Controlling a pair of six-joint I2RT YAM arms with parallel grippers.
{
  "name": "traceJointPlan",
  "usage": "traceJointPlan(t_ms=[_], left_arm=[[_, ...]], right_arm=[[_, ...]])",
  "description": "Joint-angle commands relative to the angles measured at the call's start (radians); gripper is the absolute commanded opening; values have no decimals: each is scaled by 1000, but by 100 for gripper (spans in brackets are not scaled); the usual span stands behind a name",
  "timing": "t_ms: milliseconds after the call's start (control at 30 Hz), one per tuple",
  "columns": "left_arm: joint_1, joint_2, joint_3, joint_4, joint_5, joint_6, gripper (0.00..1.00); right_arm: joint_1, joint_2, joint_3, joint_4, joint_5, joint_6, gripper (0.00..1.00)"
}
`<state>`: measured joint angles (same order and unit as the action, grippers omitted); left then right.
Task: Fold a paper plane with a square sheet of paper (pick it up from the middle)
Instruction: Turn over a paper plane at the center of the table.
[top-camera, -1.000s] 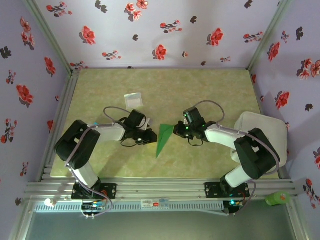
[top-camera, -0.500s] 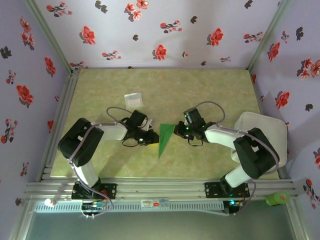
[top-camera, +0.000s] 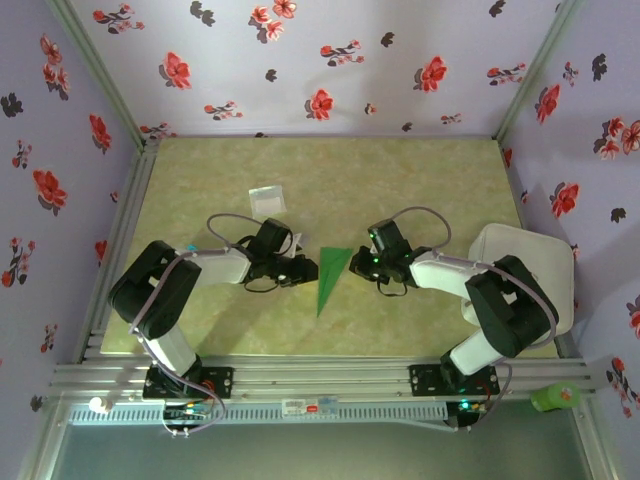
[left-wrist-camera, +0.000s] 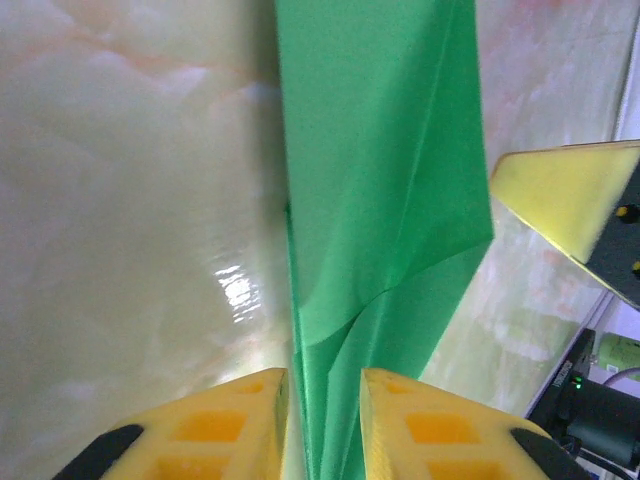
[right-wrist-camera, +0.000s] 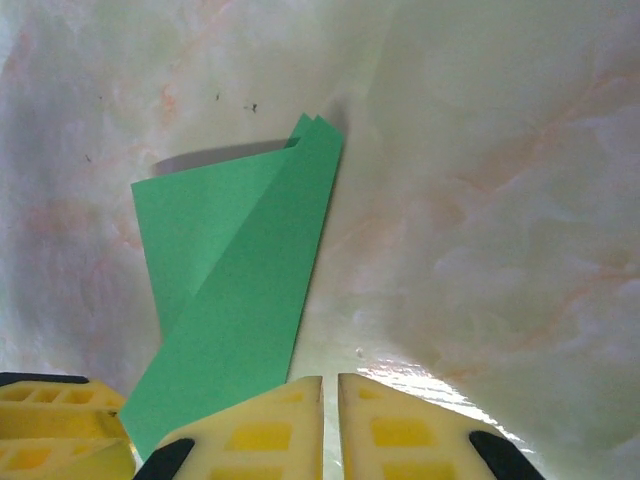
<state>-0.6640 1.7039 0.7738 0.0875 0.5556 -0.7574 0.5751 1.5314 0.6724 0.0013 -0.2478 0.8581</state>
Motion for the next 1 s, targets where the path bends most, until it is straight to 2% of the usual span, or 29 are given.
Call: traceJointPlan(t_ms=[0, 567, 767, 867, 967], left_arm=[[-10, 38, 10, 31, 47, -17, 25], [-32, 103, 44, 47, 114, -12, 23], [-33, 94, 52, 81, 134, -11, 13], [-32, 73, 60, 78, 143, 7, 1], [-33, 35, 62, 71, 130, 15, 0]], right_arm=[[-1, -6, -10, 15, 28, 20, 12], [-1, 1, -18, 33, 12, 21, 13], [-1, -3, -17, 35, 6, 16, 14], [-1, -10, -21, 45, 6, 18, 14], [-1, -29, -14, 39, 1, 26, 16]])
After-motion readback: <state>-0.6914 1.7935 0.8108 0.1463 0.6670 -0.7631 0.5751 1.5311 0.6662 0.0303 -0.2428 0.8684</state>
